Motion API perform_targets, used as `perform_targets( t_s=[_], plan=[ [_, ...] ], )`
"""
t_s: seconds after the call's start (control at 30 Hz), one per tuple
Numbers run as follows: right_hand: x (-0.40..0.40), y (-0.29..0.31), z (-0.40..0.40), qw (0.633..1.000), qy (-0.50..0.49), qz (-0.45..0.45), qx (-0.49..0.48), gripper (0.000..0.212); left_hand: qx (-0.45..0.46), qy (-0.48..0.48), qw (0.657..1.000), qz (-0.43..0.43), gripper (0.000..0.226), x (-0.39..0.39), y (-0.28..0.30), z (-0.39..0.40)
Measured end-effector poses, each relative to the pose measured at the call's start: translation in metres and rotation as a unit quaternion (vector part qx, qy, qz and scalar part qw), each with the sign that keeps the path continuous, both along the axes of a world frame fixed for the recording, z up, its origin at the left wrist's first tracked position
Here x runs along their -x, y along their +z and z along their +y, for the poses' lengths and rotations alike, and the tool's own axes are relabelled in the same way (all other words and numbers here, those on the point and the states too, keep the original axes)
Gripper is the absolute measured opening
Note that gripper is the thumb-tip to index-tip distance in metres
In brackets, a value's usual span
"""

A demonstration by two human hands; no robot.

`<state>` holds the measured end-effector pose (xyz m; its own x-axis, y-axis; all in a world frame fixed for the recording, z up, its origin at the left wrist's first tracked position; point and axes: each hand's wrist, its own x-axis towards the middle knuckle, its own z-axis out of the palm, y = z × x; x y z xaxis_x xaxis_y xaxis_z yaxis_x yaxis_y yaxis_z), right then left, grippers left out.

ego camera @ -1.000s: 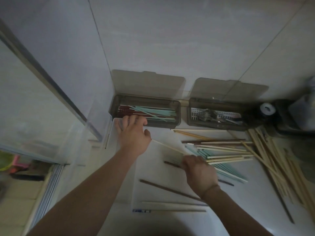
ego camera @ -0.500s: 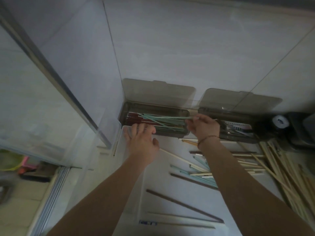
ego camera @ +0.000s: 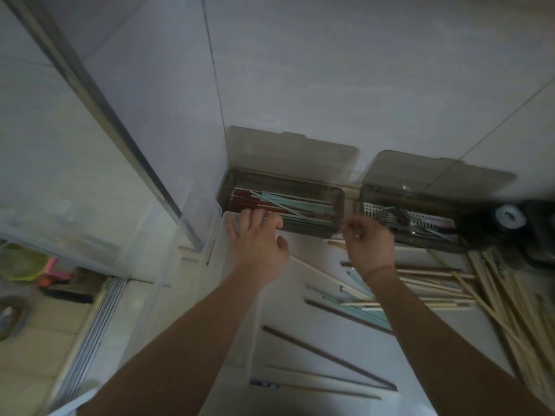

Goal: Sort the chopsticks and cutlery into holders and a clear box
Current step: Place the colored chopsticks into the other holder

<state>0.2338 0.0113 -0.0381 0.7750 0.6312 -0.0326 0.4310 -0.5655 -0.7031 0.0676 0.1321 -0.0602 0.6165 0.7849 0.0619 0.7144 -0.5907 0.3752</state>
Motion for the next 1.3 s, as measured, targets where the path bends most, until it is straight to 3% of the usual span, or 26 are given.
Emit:
perform_targets(
  t_s=[0.13, 0.2, 0.3, 0.43, 0.7, 0.8, 0.87, 0.97, 1.1, 1.2, 1.3],
  plan=[
    [0.022, -0.023, -0.048, 0.986, 0.079, -0.128, 0.073, 0.008, -0.003, 0.003, 1.000, 0.004, 0.026, 0.000, 0.001, 0.000],
    [0.022, -0.031, -0.061, 0.975, 0.110, -0.137, 0.137, 0.008, -0.001, 0.002, 1.000, 0.011, 0.025, -0.001, 0.002, -0.001],
    [0.024, -0.036, -0.072, 0.960, 0.155, -0.178, 0.151, 0.003, -0.002, 0.000, 1.000, 0.017, 0.025, -0.001, 0.002, -0.001],
    [0.043, -0.048, -0.078, 0.920, 0.247, -0.243, 0.185, 0.016, -0.003, 0.003, 1.000, 0.019, 0.026, -0.001, 0.002, -0.001],
    [0.071, -0.057, -0.058, 0.914, 0.227, -0.244, 0.233, 0.007, -0.013, 0.002, 1.000, 0.024, 0.026, -0.001, 0.001, -0.002],
    [0.066, -0.035, -0.048, 0.959, 0.167, -0.191, 0.129, 0.009, -0.014, 0.001, 1.000, 0.019, 0.026, -0.001, 0.000, -0.001],
    [0.057, -0.015, -0.036, 0.990, 0.095, -0.101, 0.038, 0.008, -0.018, 0.003, 1.000, 0.020, 0.026, -0.001, 0.000, -0.001],
    [0.034, 0.021, -0.012, 0.995, -0.017, 0.044, -0.087, 0.021, -0.016, 0.006, 1.000, 0.020, 0.027, -0.001, -0.001, -0.001],
    [-0.002, 0.052, 0.012, 0.955, -0.150, 0.117, -0.227, 0.032, -0.012, -0.001, 1.000, 0.021, 0.028, 0.000, -0.001, 0.000],
    [-0.022, 0.049, 0.027, 0.882, -0.269, 0.249, -0.297, 0.029, -0.003, 0.000, 1.000, 0.019, 0.028, -0.001, 0.001, 0.000],
    [-0.026, 0.039, 0.042, 0.801, -0.321, 0.362, -0.354, 0.034, 0.001, 0.002, 1.000, 0.016, 0.029, 0.000, 0.001, 0.000]
  ],
)
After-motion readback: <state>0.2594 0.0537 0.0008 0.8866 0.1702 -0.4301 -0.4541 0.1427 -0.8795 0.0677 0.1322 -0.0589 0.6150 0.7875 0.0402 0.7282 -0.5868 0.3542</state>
